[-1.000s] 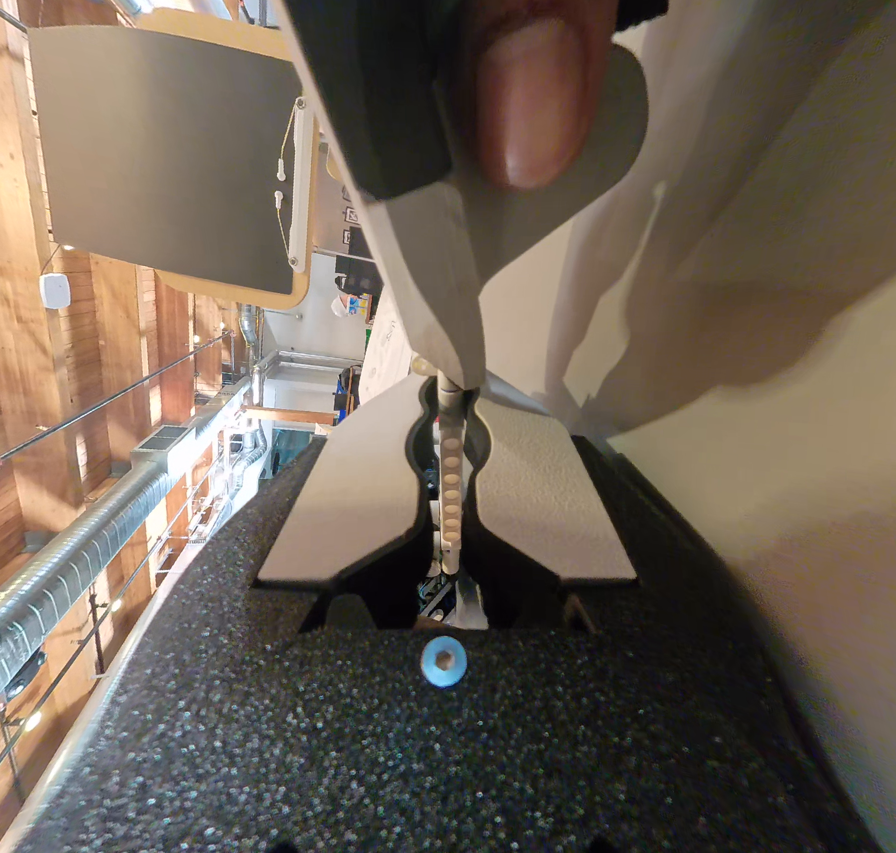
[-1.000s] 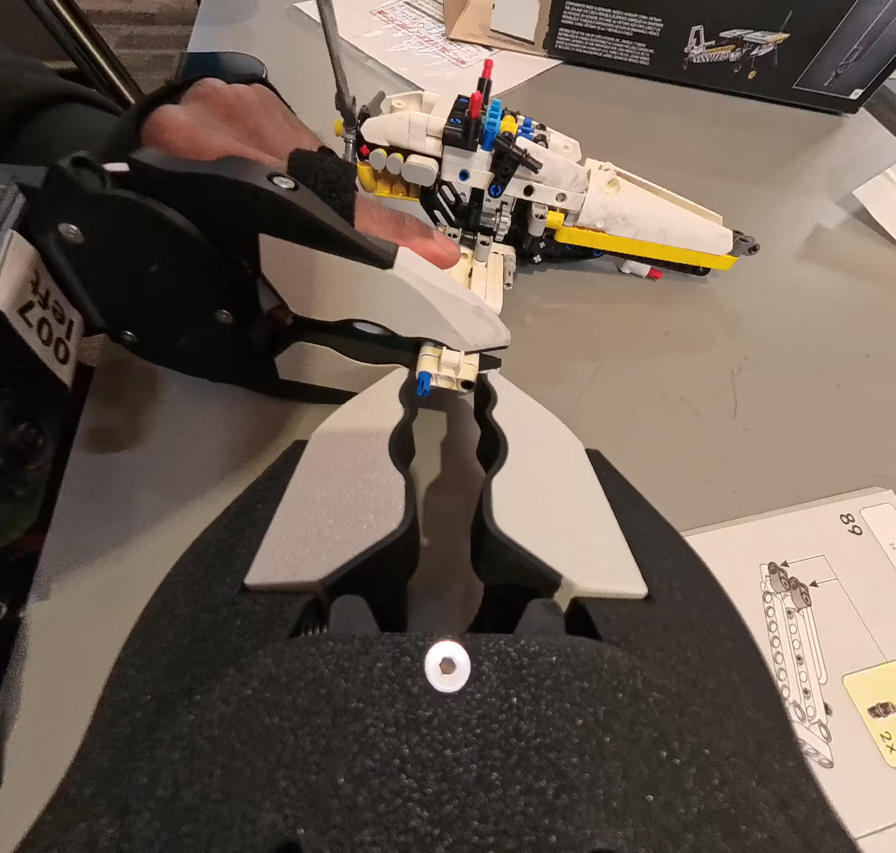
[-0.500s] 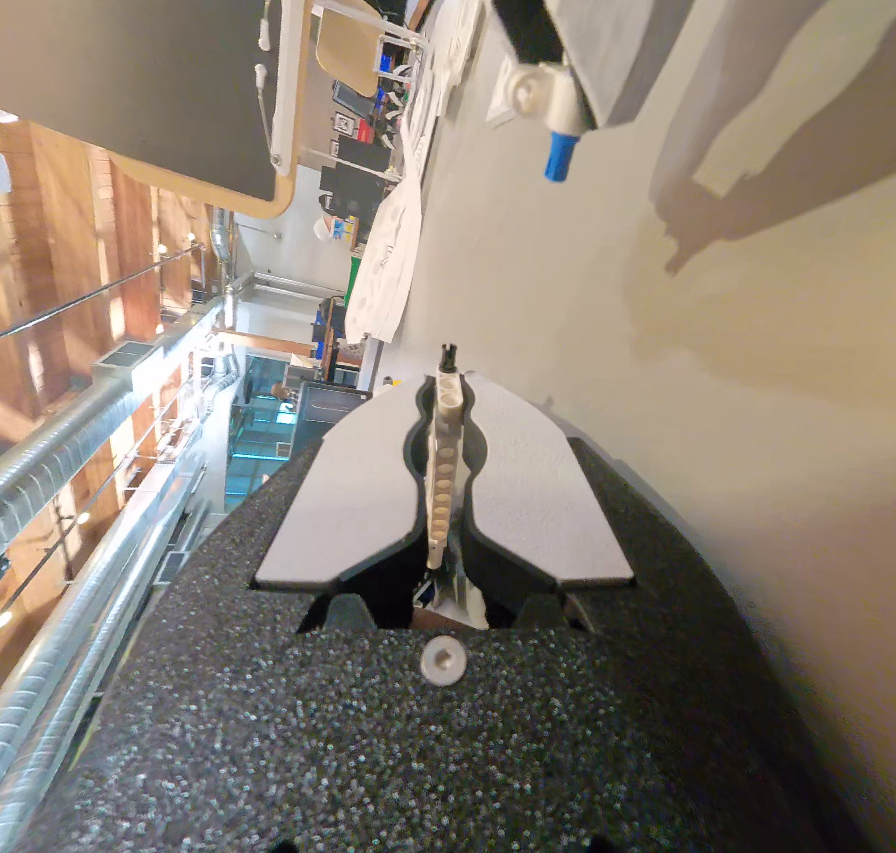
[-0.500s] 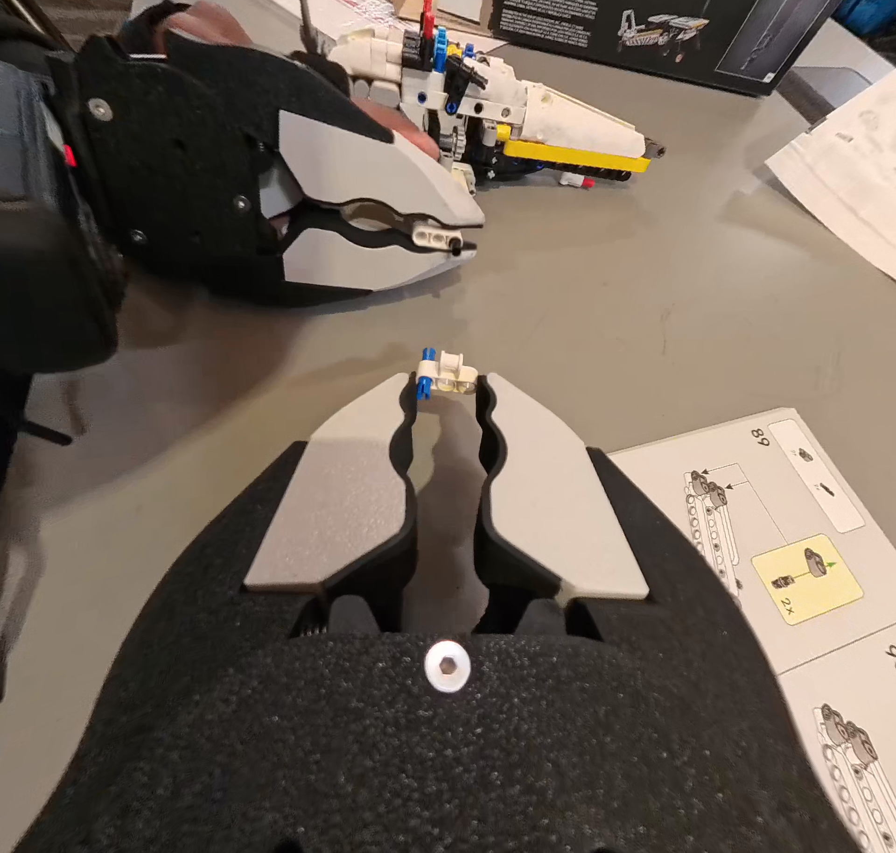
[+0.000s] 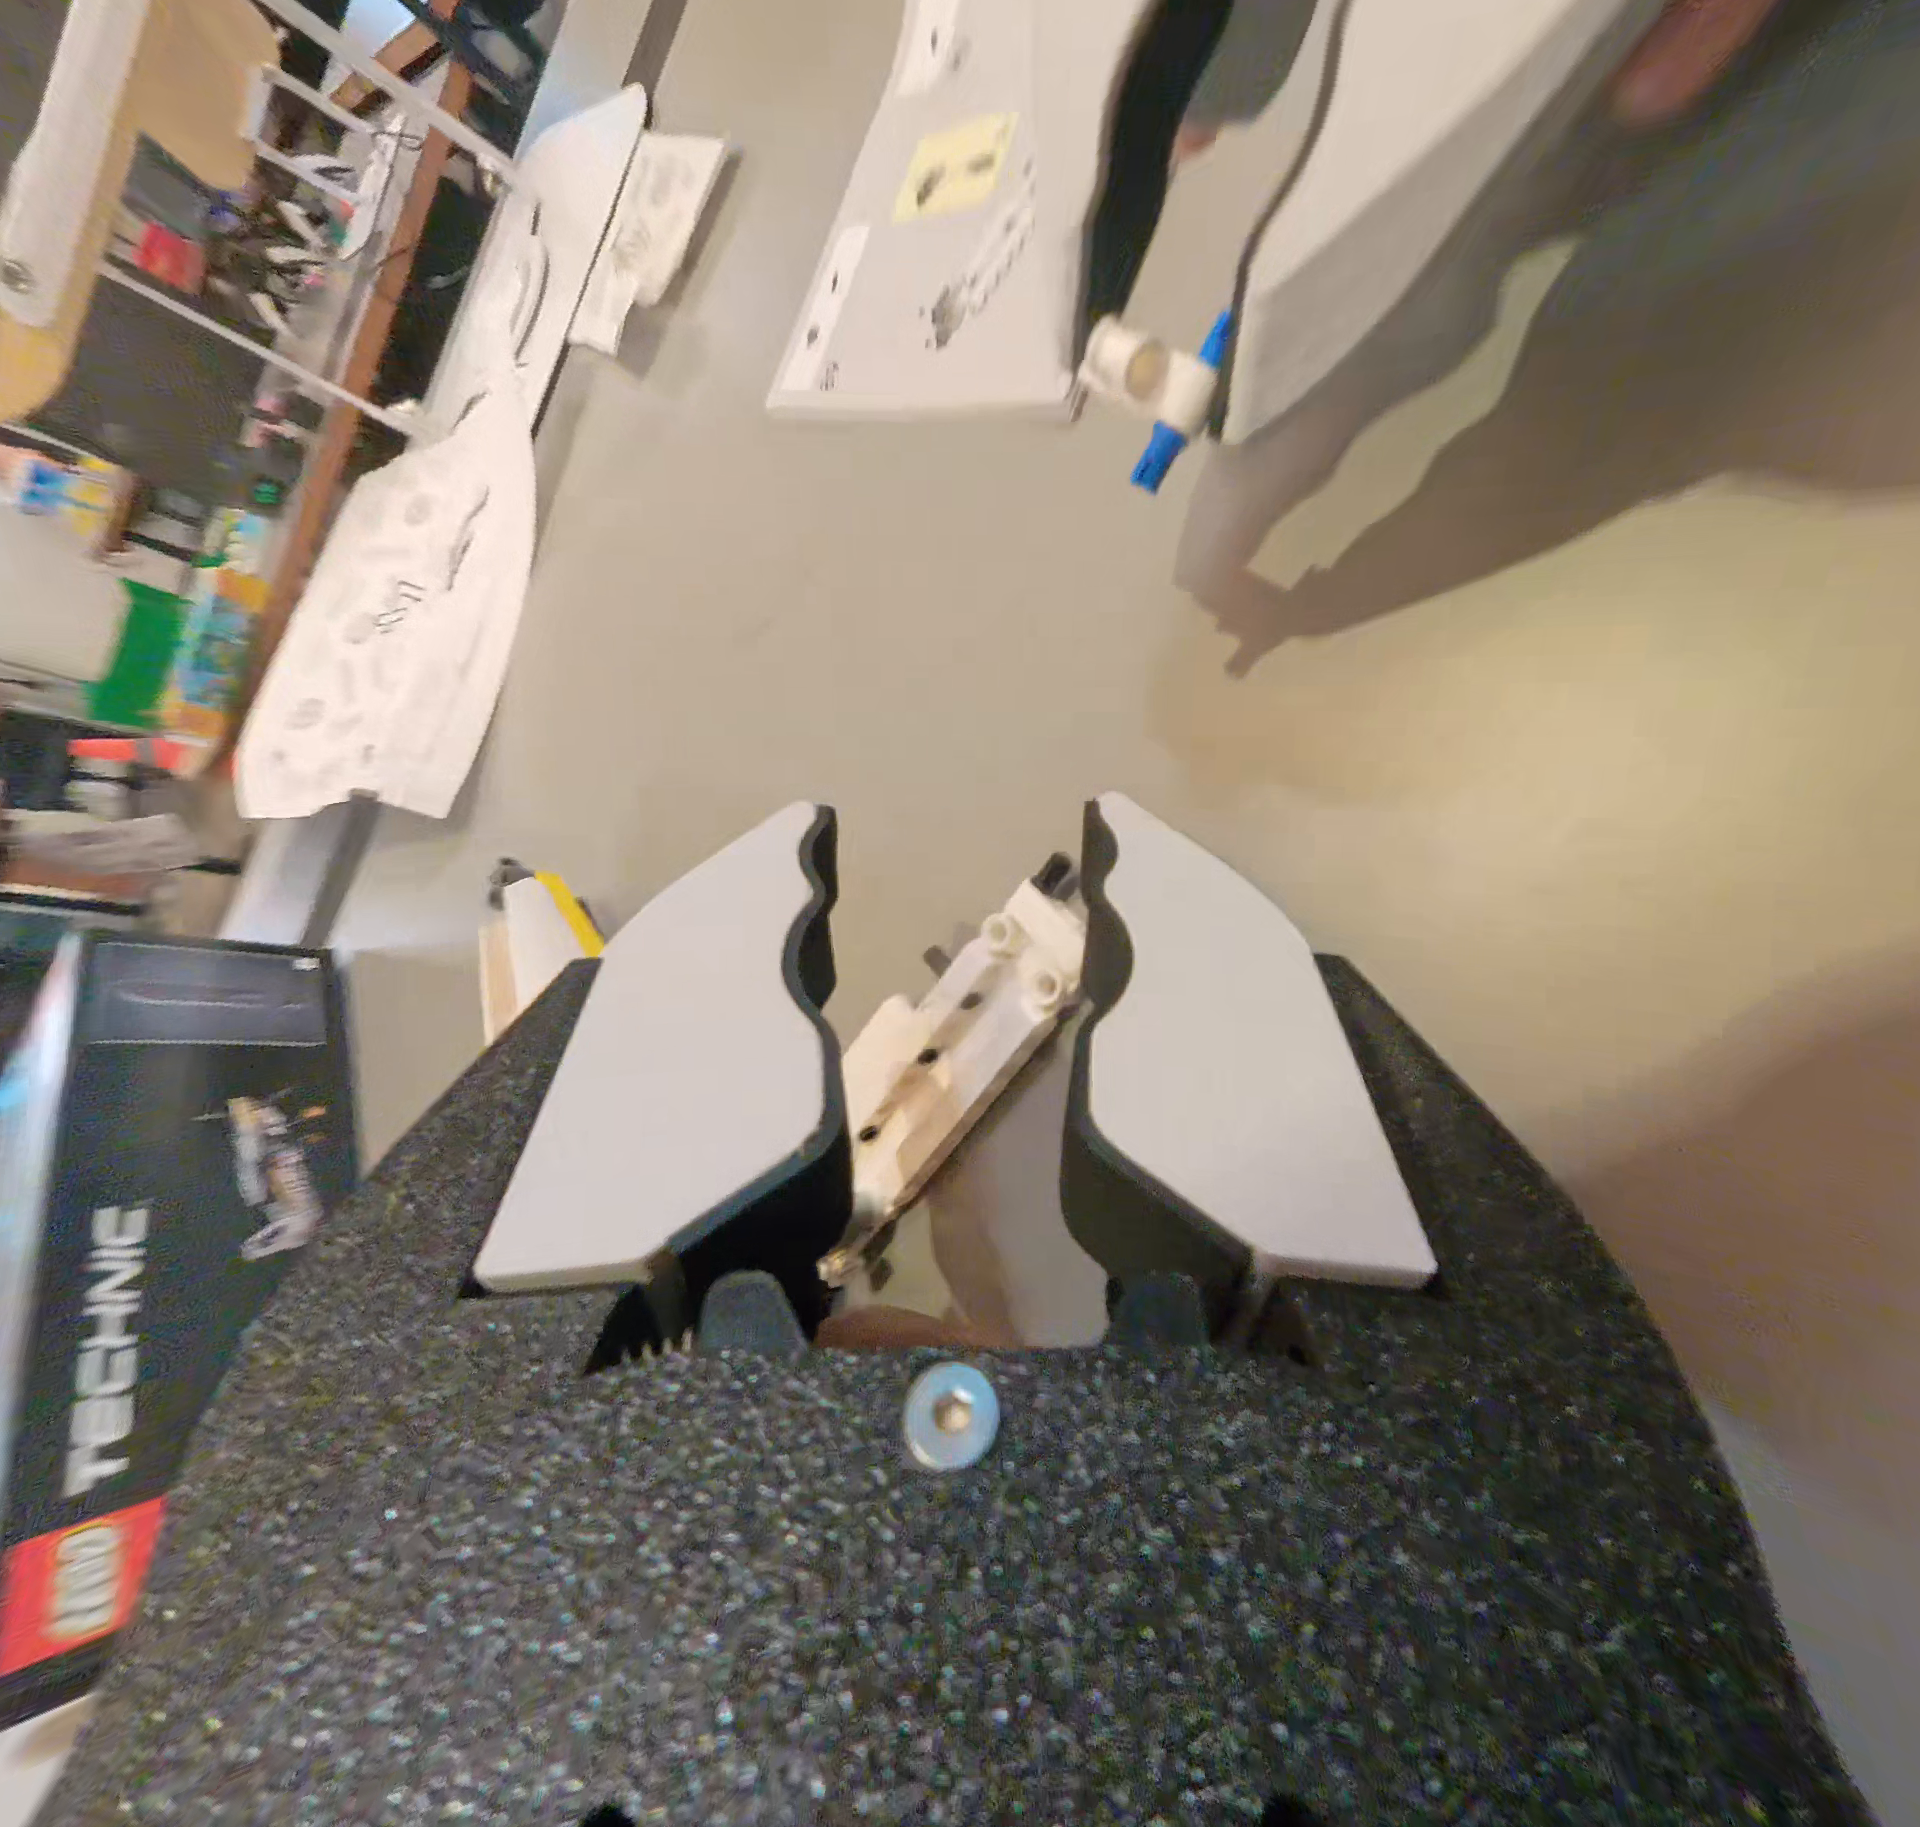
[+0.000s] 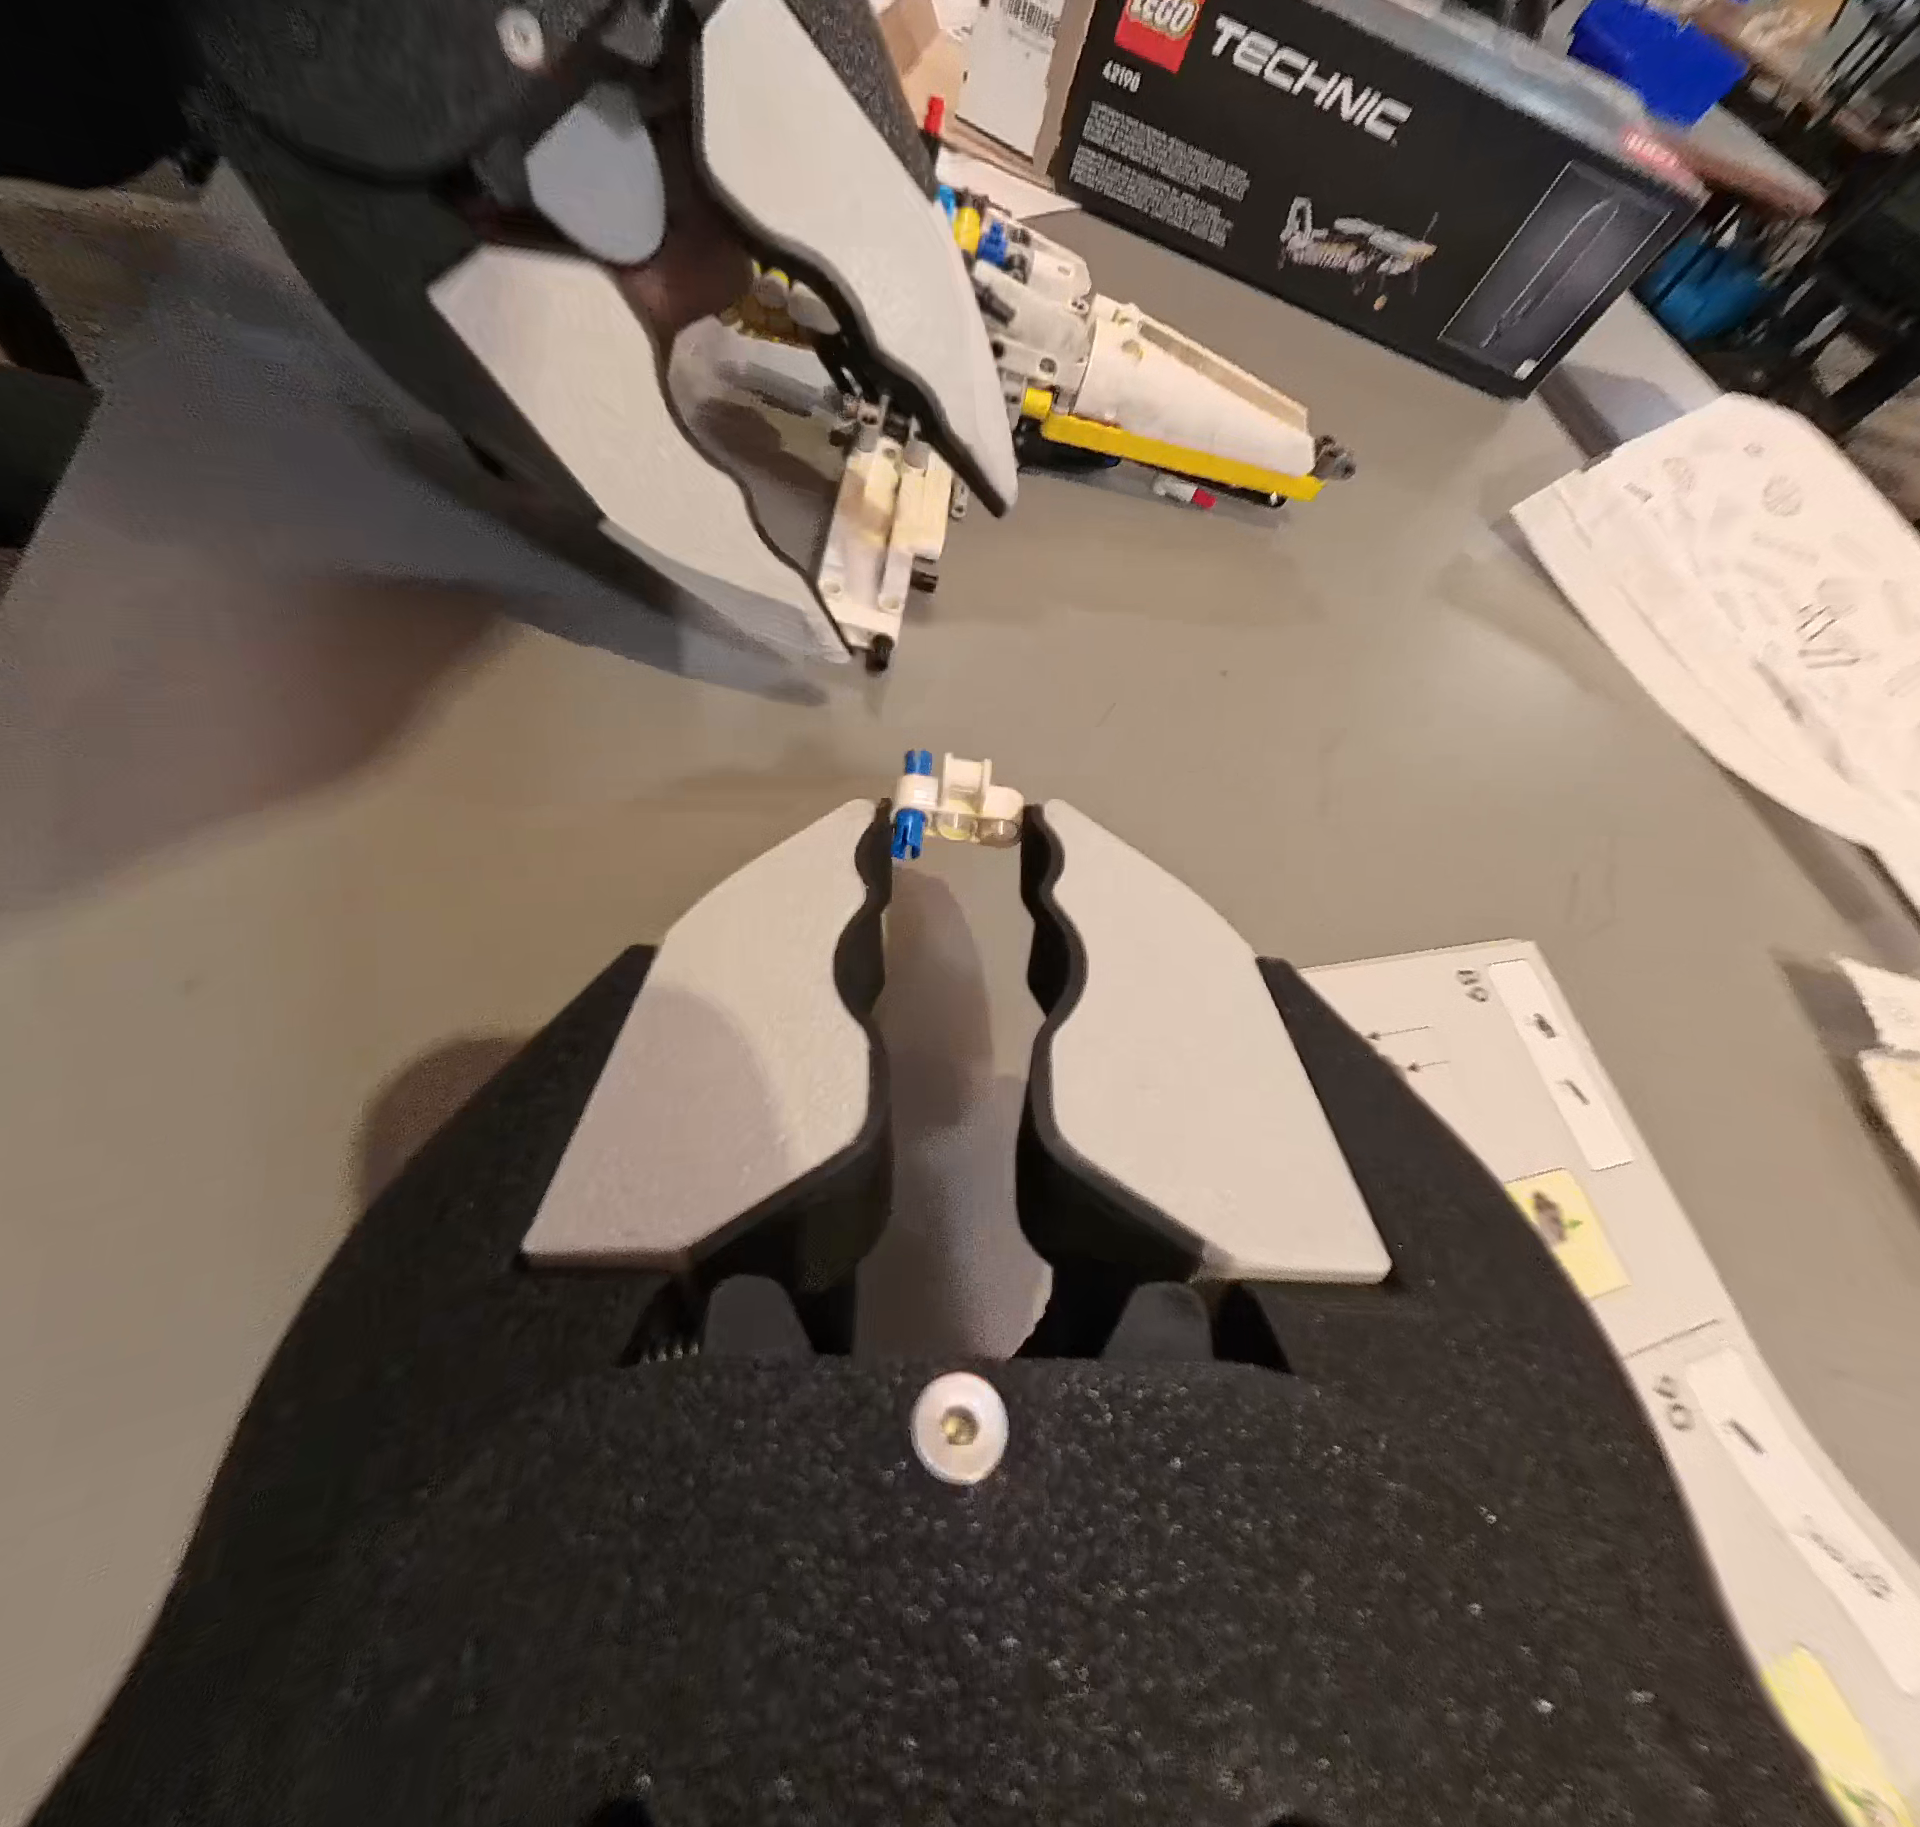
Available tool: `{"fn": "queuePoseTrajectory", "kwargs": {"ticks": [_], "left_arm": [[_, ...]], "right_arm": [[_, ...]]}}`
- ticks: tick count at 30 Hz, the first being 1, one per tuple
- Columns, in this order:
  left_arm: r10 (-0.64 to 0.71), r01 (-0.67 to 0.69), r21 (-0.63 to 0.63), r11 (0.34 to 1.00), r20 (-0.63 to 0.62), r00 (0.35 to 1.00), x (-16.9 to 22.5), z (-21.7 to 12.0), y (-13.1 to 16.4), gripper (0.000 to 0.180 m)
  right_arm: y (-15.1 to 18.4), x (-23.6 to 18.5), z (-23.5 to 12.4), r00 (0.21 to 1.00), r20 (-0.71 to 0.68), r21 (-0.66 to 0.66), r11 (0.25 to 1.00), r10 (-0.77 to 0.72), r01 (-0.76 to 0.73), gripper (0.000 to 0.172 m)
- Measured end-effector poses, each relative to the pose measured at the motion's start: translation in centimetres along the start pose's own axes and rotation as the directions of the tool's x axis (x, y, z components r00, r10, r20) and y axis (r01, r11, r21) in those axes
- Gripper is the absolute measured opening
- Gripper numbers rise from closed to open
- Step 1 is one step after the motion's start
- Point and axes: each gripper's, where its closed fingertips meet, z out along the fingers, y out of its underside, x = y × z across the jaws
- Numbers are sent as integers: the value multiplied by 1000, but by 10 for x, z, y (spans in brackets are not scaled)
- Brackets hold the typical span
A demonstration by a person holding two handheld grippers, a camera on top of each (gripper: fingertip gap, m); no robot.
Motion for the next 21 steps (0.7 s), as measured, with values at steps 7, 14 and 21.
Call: {"fn": "queuePoseTrajectory", "kwargs": {"ticks": [7,14,21], "left_arm": [[-415,511,141,848,-423,806,22,-15,-63,42],[-543,734,25,679,-657,524,28,-16,-91,37],[-551,827,-64,559,-774,313,31,-20,-104,21]], "right_arm": [[-16,2,-17,986,-45,133,977,-163,168,23],[-27,3,-36,971,-93,251,939,-218,235,23],[-29,-1,-40,969,-70,281,928,-236,246,23]]}}
